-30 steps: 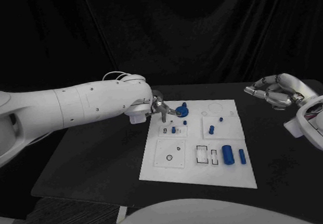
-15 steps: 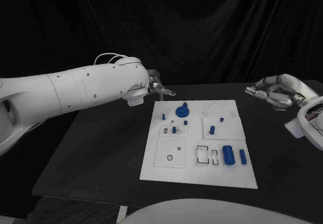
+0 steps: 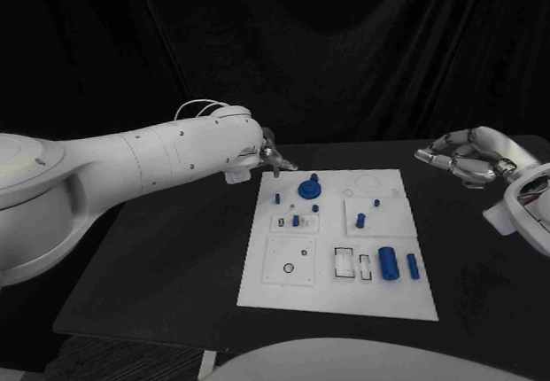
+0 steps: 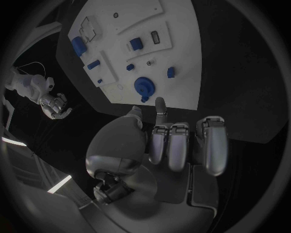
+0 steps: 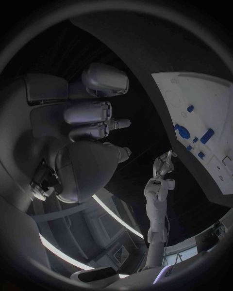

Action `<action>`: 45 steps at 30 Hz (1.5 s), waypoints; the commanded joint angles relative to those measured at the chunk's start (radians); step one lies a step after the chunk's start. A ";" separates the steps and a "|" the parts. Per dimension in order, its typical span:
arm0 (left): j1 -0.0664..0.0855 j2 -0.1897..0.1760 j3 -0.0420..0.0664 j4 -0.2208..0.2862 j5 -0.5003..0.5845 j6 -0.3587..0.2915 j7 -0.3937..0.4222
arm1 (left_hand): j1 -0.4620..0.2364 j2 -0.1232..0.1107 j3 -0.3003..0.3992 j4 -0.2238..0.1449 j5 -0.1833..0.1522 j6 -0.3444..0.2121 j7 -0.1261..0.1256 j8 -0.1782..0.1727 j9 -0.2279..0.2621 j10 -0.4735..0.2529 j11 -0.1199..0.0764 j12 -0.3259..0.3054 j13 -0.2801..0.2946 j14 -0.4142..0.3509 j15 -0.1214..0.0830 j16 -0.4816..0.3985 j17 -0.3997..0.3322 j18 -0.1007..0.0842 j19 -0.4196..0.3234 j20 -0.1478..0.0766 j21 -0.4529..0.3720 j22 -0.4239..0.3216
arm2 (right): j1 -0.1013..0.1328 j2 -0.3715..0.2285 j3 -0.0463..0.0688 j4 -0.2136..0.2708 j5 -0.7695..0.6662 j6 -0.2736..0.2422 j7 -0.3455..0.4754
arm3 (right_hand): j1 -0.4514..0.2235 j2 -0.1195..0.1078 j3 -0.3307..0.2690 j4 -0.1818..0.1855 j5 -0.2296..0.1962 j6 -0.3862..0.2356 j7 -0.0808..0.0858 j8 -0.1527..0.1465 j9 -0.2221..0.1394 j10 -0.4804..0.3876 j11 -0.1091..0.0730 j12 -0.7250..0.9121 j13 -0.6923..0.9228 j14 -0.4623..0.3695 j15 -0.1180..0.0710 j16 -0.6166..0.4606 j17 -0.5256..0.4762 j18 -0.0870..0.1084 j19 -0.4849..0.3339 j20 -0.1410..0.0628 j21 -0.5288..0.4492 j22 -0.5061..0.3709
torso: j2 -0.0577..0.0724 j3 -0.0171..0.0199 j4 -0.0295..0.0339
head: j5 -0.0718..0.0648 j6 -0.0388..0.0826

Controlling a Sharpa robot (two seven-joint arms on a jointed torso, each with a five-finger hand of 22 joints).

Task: Assemble the parts on the task board

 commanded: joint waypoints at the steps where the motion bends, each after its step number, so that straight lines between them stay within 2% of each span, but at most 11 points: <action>1: -0.009 0.017 0.001 -0.029 -0.003 0.040 0.044 | 0.024 0.001 -0.011 0.000 0.020 -0.014 -0.003 0.016 0.025 0.110 -0.002 0.003 0.257 0.111 -0.006 0.014 0.266 -0.025 0.038 -0.007 0.008 0.224 | -0.002 0.000 0.001 0.003 -0.005 0.009 -0.016 | 0.017 0.007 -0.016 0.006 0.002 0.005 0.005 0.001 -0.012 0.062 -0.002 -0.010 0.196 0.079 -0.004 -0.001 0.145 -0.014 -0.005 0.003 -0.014 0.163 | 0.000 -0.0006 -0.0001 | 0.001 0.000; 5: -0.017 0.029 0.001 -0.049 -0.003 0.052 0.046 | 0.037 -0.002 -0.015 -0.004 0.019 -0.009 -0.006 0.033 0.043 0.110 -0.003 0.003 0.257 0.111 -0.006 0.014 0.266 -0.025 0.037 -0.007 0.007 0.225 | -0.002 0.001 0.001 0.002 -0.005 0.010 -0.016 | 0.017 0.007 -0.016 0.006 0.002 0.004 0.005 0.001 -0.013 0.062 -0.002 -0.010 0.196 0.079 -0.004 -0.001 0.145 -0.013 -0.006 0.003 -0.016 0.163 | 0.001 -0.0013 -0.0006 | 0.001 0.000; 11: -0.027 0.037 0.001 -0.065 -0.004 0.069 0.042 | 0.041 -0.004 -0.018 -0.006 0.016 -0.010 -0.006 0.037 0.048 0.110 -0.003 0.003 0.257 0.111 -0.006 0.014 0.266 -0.025 0.037 -0.006 0.005 0.225 | -0.002 0.003 0.001 0.001 -0.005 0.012 -0.016 | 0.017 0.008 -0.015 0.005 0.002 0.004 0.005 0.000 -0.013 0.063 -0.002 -0.010 0.197 0.079 -0.004 -0.001 0.145 -0.013 -0.006 0.003 -0.015 0.163 | 0.001 -0.0017 -0.0015 | 0.002 0.000; 16: -0.040 0.039 0.001 -0.076 -0.009 0.076 0.040 | 0.040 -0.004 -0.020 -0.003 0.012 -0.015 -0.005 0.039 0.053 0.110 -0.002 0.003 0.257 0.111 -0.005 0.014 0.266 -0.024 0.035 -0.006 0.002 0.224 | -0.003 0.004 0.001 0.001 -0.005 0.016 -0.017 | 0.018 0.008 -0.015 0.004 0.003 0.004 0.005 0.000 -0.013 0.063 -0.002 -0.009 0.197 0.079 -0.004 -0.001 0.145 -0.013 -0.006 0.003 -0.015 0.163 | 0.000 -0.0006 -0.0014 | 0.002 0.000; 19: -0.046 0.038 0.001 -0.077 -0.020 0.069 0.044 | 0.045 -0.002 -0.030 0.000 0.010 -0.021 -0.008 0.074 0.100 0.110 -0.004 0.003 0.257 0.111 -0.006 0.014 0.266 -0.024 0.034 -0.006 0.001 0.226 | -0.003 0.004 0.001 0.002 -0.005 0.017 -0.017 | 0.018 0.008 -0.015 0.004 0.003 0.004 0.005 0.000 -0.013 0.063 -0.002 -0.009 0.197 0.079 -0.004 -0.001 0.145 -0.013 -0.006 0.003 -0.015 0.163 | 0.000 0.0000 -0.0010 | 0.000 0.000; 27: -0.054 0.037 0.001 -0.086 -0.033 0.059 0.045 | 0.053 0.001 -0.041 0.002 0.013 -0.044 -0.010 0.109 0.159 0.110 -0.006 0.003 0.257 0.111 -0.007 0.014 0.266 -0.024 0.035 -0.007 0.003 0.228 | -0.005 0.003 0.001 0.001 -0.005 0.020 -0.019 | 0.018 0.008 -0.015 0.004 0.003 0.004 0.005 0.000 -0.013 0.063 -0.002 -0.009 0.197 0.079 -0.004 -0.001 0.145 -0.013 -0.006 0.003 -0.015 0.163 | -0.001 -0.0002 -0.0003 | 0.003 0.000; 34: -0.058 0.035 0.001 -0.090 -0.035 0.063 0.038 | 0.053 0.003 -0.044 0.003 0.015 -0.047 -0.011 0.117 0.172 0.110 -0.006 0.003 0.257 0.111 -0.008 0.014 0.266 -0.024 0.035 -0.008 0.003 0.228 | -0.008 0.004 0.001 0.000 -0.005 0.024 -0.021 | 0.019 0.008 -0.015 0.004 0.003 0.003 0.005 0.000 -0.014 0.062 -0.002 -0.010 0.197 0.079 -0.004 -0.001 0.145 -0.013 -0.006 0.002 -0.016 0.163 | 0.000 -0.0016 -0.0002 | 0.002 0.000; 45: -0.072 0.042 0.001 -0.100 -0.035 0.075 0.031 | 0.051 0.005 -0.047 0.005 0.017 -0.052 -0.011 0.123 0.185 0.110 -0.006 0.003 0.257 0.111 -0.008 0.014 0.266 -0.022 0.031 -0.008 -0.005 0.226 | -0.010 0.003 0.001 -0.001 -0.005 0.027 -0.024 | 0.021 0.009 -0.014 0.003 0.003 0.003 0.005 0.000 -0.014 0.062 -0.001 -0.010 0.196 0.079 -0.004 -0.001 0.145 -0.013 -0.006 0.003 -0.018 0.162 | -0.001 -0.0001 -0.0008 | 0.000 0.000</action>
